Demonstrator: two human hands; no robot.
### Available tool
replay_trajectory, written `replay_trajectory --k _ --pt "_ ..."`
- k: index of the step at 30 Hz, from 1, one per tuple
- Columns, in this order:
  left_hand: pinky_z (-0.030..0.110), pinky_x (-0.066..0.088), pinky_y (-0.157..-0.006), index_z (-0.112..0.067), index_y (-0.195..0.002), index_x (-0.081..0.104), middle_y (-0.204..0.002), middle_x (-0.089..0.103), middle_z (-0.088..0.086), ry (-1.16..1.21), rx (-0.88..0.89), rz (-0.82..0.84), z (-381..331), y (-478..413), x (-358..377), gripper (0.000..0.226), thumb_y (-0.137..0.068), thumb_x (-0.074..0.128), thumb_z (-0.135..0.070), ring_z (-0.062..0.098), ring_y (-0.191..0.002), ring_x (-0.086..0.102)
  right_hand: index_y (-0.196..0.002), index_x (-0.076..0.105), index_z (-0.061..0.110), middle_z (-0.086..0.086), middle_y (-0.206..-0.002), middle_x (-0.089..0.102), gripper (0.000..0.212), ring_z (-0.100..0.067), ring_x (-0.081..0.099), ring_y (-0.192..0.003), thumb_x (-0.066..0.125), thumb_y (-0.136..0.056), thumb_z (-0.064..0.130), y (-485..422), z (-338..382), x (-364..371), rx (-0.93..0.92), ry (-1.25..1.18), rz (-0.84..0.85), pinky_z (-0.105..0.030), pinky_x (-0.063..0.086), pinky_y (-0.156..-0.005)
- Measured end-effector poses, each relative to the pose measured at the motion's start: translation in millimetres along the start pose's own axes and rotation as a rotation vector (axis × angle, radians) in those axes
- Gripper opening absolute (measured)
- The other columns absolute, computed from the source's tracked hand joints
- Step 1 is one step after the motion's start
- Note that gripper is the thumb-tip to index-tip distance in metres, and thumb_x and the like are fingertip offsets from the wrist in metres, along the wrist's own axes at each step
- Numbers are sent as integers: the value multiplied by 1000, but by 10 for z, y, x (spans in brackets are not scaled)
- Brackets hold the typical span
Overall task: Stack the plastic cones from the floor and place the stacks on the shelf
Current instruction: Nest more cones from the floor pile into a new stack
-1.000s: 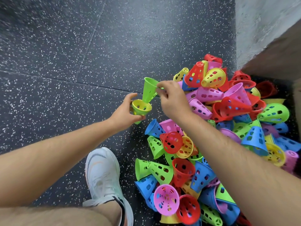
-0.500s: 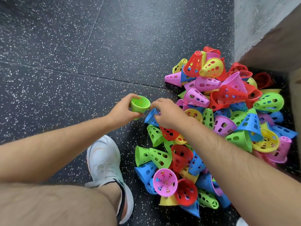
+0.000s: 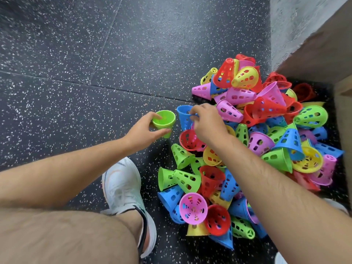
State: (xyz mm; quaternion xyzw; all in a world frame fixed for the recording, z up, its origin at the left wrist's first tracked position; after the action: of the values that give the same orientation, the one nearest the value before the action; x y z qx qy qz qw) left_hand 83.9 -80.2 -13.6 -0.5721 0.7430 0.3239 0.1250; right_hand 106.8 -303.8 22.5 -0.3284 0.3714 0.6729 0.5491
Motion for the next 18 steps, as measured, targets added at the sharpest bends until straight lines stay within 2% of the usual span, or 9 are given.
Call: replay_trajectory --k 3,6,8,11,14,16,18 --pt "39 55 -90 -27 -116 57 -109 69 -6 -74 23 -13 -15 -46 -3 44 -85 81 -49 13 -97 67 -111 68 14 -9 -109 60 18 -29 49 -111 55 -98 15 -18 -29 -128 33 -109 -130 -38 40 -94" --pt "36 52 -88 -21 -120 58 -112 66 -5 -112 49 -18 -53 -78 11 49 -85 82 -45 14 -97 63 -111 68 14 -7 -110 62 17 -26 53 -109 56 -99 16 -36 2 -189 27 -259 -260 -37 43 -94" --pt "33 50 -86 -18 -122 59 -115 63 -4 -149 67 -12 -85 -101 25 51 -84 83 -43 15 -96 60 -110 68 15 -5 -109 62 16 -23 55 -106 57 -98 16 -52 54 -186 -9 -320 -281 -34 44 -92" --pt "38 53 -89 -20 -123 58 -119 63 -3 -172 74 9 -100 -144 46 52 -83 84 -42 16 -97 61 -110 69 13 -5 -111 64 16 -20 56 -106 59 -97 14 -62 145 -136 -91 -330 -221 -30 43 -93" --pt "42 57 -87 -28 -126 51 -112 67 -7 -137 57 10 -99 -163 52 59 -80 84 -49 12 -97 66 -110 70 14 -6 -113 64 17 -24 55 -109 60 -96 14 -55 175 -46 -142 -277 -119 -34 43 -97" --pt "38 56 -84 -30 -132 43 -114 67 -9 -103 63 11 -115 -162 56 68 -81 84 -47 9 -98 67 -110 70 17 -4 -114 63 17 -24 55 -111 60 -96 15 -40 175 24 -139 -255 -40 -35 43 -98" --pt "26 51 -83 -27 -142 37 -119 65 -10 -80 79 18 -125 -161 64 78 -82 86 -38 5 -99 66 -109 70 19 -2 -115 62 16 -22 56 -110 61 -95 16 -22 172 74 -136 -255 10 -37 45 -97"
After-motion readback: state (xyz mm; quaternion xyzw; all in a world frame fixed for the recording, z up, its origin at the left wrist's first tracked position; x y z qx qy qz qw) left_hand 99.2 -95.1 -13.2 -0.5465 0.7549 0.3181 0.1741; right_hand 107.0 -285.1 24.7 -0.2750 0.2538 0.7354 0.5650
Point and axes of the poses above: each hand's wrist, its own y-axis away from the middle knuckle, its own x-axis out of the palm, z = x × y, the point moved 2 cm from there along -y, towards the middle knuckle
